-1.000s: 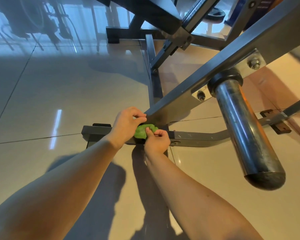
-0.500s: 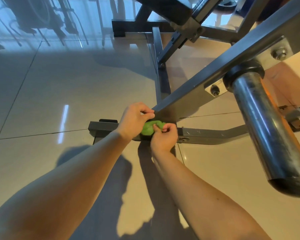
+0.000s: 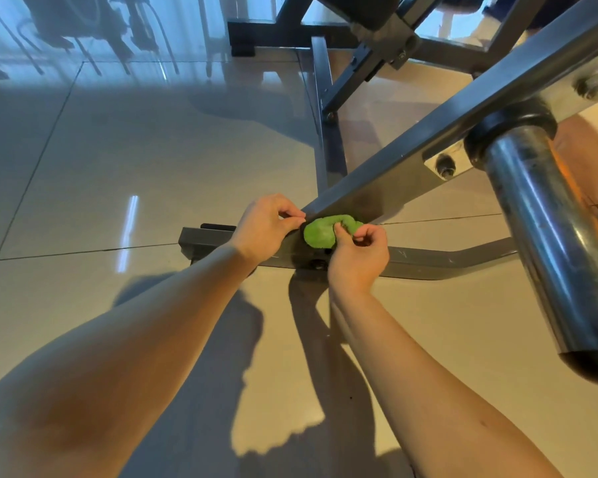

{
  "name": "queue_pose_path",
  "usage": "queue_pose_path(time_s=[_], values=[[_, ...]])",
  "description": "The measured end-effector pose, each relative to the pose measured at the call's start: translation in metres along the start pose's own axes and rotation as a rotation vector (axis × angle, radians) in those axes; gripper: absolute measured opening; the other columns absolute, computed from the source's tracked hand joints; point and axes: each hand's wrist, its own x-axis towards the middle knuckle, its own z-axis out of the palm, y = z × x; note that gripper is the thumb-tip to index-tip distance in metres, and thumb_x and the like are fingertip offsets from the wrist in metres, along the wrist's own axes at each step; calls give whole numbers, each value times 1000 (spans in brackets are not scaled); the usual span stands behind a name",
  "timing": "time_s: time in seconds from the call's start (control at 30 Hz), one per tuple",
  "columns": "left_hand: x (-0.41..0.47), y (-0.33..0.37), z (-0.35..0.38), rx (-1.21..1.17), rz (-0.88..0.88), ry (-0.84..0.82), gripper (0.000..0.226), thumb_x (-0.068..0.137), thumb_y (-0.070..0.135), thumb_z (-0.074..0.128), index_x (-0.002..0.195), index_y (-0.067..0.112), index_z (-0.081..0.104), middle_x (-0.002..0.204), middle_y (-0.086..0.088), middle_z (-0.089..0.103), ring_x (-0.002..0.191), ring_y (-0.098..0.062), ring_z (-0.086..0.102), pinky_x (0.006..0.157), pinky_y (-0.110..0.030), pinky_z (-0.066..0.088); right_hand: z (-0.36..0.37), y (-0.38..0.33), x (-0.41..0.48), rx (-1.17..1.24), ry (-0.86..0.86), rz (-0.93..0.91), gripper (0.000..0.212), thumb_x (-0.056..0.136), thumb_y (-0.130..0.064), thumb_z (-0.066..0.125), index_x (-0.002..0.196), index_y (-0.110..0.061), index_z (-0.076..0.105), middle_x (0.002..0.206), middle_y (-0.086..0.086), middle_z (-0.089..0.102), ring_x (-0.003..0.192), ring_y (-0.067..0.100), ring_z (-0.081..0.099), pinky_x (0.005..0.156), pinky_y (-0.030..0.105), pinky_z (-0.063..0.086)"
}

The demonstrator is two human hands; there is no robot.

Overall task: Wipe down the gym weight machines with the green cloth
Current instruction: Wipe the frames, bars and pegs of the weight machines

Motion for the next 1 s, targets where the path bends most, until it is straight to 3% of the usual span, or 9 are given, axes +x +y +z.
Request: queue_pose_path(time_s=[0.13,0.33,0.43,0.53,0.63,0.73,0.83,0.93,1.0], values=[[1,-15,6,-17,-27,25,6,92,19,74,96,24,75,99,9,70,96,-4,64,90,-23,51,22,30,-16,-135,-49,30,43,78,4,77,70,-20,42,81,6,47,66,13,40,68,18,41],[-8,-36,6,44,-132,46,8,95,21,70,99,23,77,103,9,71,98,-8,65,93,-29,51,42,54,-42,-133,-105,187,38,79,24,59,71,-10,43,75,8,42,63,11,38,56,1,40],[-14,-56,-6,304,-283,125,14,99,25,63,105,24,76,114,2,68,106,-20,63,93,-38,52,32,64,-39,-150,-68,256,40,81,12,71,70,-15,44,76,5,47,67,14,42,65,6,43],[-19,-81,-18,581,-346,89,27,100,30,62,123,23,72,128,-4,59,123,-26,49,102,-41,43,15,70,-33,-127,-25,365,32,86,4,72,79,-16,48,82,1,54,72,14,49,76,24,47],[-26,-103,-25,591,-390,61,33,99,31,63,131,25,68,132,-3,54,126,-26,44,105,-38,40,19,73,-37,-109,-7,386,30,87,0,72,85,-18,49,90,0,59,81,18,55,77,25,45],[-26,-118,-27,550,-371,86,30,100,32,61,128,24,68,127,-1,53,120,-23,48,100,-37,43,42,71,-43,-36,31,451,37,81,-8,82,92,-21,48,105,3,61,90,19,61,78,27,45],[-22,-122,-26,505,-370,135,25,101,32,60,119,18,69,118,0,54,113,-17,52,86,-30,41,70,73,-57,6,52,521,41,80,-7,84,94,-20,48,100,1,61,86,18,60,72,22,44],[-25,-125,-21,374,-401,257,19,96,30,66,107,15,65,108,2,51,92,-18,57,71,-25,29,106,81,-89,-10,-79,558,34,77,4,82,92,-15,58,95,5,65,87,24,62,71,25,50],[-28,-125,-22,362,-394,285,16,95,29,68,104,16,64,106,1,51,87,-22,57,71,-29,33,121,83,-101,7,-153,627,32,72,11,79,80,-16,64,88,7,69,84,28,68,73,31,58]])
